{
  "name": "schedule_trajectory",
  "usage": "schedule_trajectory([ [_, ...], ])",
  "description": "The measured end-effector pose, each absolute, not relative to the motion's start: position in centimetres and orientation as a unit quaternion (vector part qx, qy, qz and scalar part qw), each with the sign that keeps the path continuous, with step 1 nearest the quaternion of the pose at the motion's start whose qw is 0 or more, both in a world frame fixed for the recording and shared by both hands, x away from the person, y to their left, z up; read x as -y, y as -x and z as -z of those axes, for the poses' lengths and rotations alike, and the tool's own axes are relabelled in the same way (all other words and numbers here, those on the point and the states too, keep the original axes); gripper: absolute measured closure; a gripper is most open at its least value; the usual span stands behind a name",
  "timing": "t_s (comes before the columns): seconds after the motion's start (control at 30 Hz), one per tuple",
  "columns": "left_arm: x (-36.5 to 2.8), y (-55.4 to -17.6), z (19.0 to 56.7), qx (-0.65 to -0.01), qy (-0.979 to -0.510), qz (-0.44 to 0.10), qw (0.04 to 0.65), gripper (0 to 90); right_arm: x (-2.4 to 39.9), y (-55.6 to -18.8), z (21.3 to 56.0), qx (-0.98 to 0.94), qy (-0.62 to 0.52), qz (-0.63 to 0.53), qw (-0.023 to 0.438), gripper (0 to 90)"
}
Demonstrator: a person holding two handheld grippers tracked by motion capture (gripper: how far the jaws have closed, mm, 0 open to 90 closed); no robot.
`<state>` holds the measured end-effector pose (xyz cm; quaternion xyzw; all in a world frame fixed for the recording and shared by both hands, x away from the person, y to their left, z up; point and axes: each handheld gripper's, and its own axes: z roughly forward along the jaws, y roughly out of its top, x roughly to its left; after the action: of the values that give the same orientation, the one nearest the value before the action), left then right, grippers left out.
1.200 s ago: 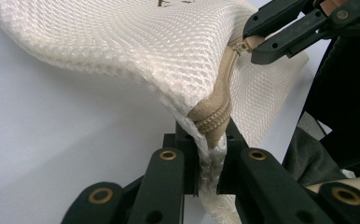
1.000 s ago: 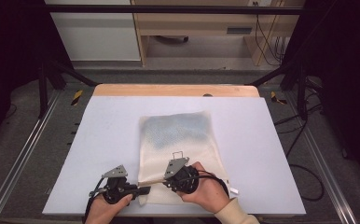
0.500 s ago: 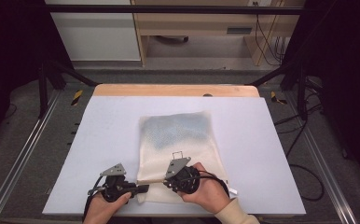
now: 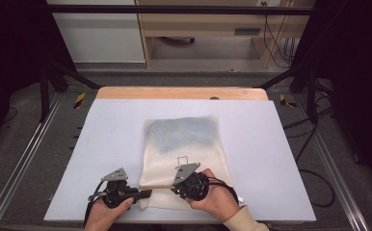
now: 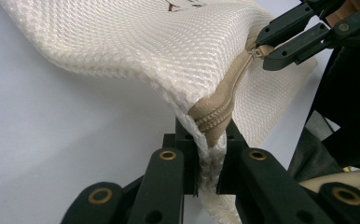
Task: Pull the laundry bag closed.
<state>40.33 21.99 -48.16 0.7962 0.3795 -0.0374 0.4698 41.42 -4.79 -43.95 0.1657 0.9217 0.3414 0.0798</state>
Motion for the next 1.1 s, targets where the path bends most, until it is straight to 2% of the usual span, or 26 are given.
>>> schedule_trajectory([
  [1.1,-22.42,-40.44,47.84,-0.382,-0.798,0.027,0.466,82.3,5.58,-41.13,44.42,-0.916,-0.185,-0.348,0.072,82.0],
])
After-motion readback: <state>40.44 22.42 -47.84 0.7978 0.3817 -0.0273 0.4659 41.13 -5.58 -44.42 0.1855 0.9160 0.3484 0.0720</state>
